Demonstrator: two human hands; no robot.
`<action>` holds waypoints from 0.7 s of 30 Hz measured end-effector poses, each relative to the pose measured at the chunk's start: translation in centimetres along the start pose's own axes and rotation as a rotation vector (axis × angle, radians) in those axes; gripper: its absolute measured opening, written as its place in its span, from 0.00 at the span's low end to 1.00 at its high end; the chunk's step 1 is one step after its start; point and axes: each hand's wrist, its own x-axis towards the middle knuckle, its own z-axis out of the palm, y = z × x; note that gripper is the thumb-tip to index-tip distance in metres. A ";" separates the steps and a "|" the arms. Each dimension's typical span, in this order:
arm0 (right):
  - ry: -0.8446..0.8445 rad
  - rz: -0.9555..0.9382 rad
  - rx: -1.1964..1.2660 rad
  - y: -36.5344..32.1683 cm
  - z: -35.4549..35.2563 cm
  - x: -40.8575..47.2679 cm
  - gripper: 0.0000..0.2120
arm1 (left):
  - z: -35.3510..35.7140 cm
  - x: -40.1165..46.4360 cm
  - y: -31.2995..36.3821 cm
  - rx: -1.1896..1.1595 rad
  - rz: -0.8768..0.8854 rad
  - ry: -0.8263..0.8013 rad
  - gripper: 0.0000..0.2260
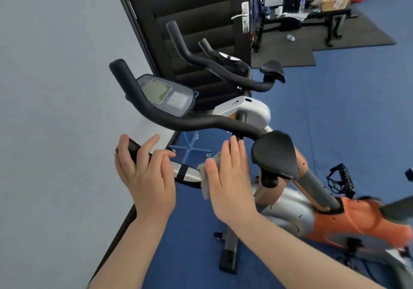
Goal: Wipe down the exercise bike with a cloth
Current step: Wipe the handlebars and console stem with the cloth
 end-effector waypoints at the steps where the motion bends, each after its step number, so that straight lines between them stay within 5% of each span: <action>1: 0.024 -0.007 0.002 0.1 -0.2 0.5 0.31 | 0.0 -0.1 -0.1 -0.002 0.008 0.008 0.15; 9: 0.018 0.006 0.086 0.2 0.3 -1.2 0.34 | 0.4 0.0 -0.4 -0.022 0.030 0.052 0.16; 16: -0.102 0.073 -0.209 -0.9 -0.8 -1.4 0.35 | 0.3 -0.2 -0.6 -0.032 0.049 0.045 0.15; 21: -0.079 0.065 -0.103 -1.3 0.3 -2.2 0.36 | 0.2 -0.2 -0.6 -0.030 0.047 0.031 0.16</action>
